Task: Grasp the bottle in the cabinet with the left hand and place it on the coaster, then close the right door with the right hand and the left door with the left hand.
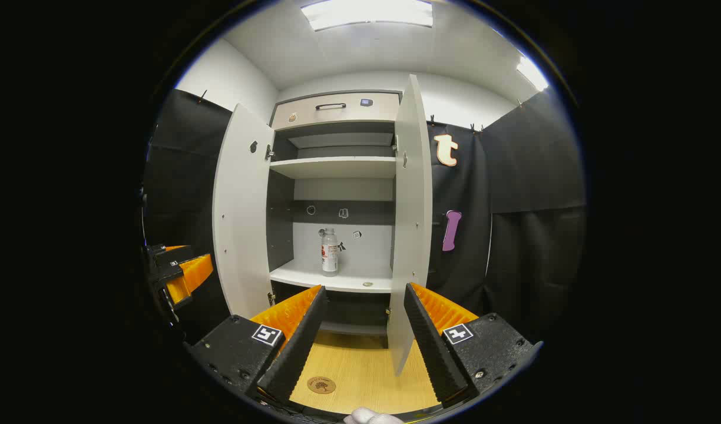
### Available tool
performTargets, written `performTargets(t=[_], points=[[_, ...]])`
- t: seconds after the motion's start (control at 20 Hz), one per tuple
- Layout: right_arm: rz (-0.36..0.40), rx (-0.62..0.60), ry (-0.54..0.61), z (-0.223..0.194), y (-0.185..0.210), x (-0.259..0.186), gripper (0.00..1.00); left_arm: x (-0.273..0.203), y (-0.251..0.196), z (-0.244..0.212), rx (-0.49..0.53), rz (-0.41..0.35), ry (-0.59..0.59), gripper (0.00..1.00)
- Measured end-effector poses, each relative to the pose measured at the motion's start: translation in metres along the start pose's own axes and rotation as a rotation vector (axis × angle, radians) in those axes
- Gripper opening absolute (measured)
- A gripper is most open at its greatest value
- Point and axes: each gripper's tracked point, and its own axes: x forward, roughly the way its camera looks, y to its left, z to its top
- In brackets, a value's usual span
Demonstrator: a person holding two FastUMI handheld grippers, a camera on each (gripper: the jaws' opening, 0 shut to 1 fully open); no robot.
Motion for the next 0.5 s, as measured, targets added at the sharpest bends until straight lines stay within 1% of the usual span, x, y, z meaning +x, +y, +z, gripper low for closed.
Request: performTargets(t=[0.1, 0.15, 0.5], points=[[-0.005, 0.008, -0.006, 0.001, 0.001, 0.002, 0.80, 0.000, 0.004, -0.004, -0.006, 0.003, 0.008, 0.95], [-0.006, 0.008, -0.004, -0.001, 0.001, 0.003, 0.82, 0.000, 0.005, -0.005, -0.006, 0.005, 0.016, 0.95], [-0.001, 0.018, 0.018, -0.010, 0.007, 0.010, 0.82, 0.003, 0.011, -0.011, 0.010, 0.011, 0.033, 0.96]])
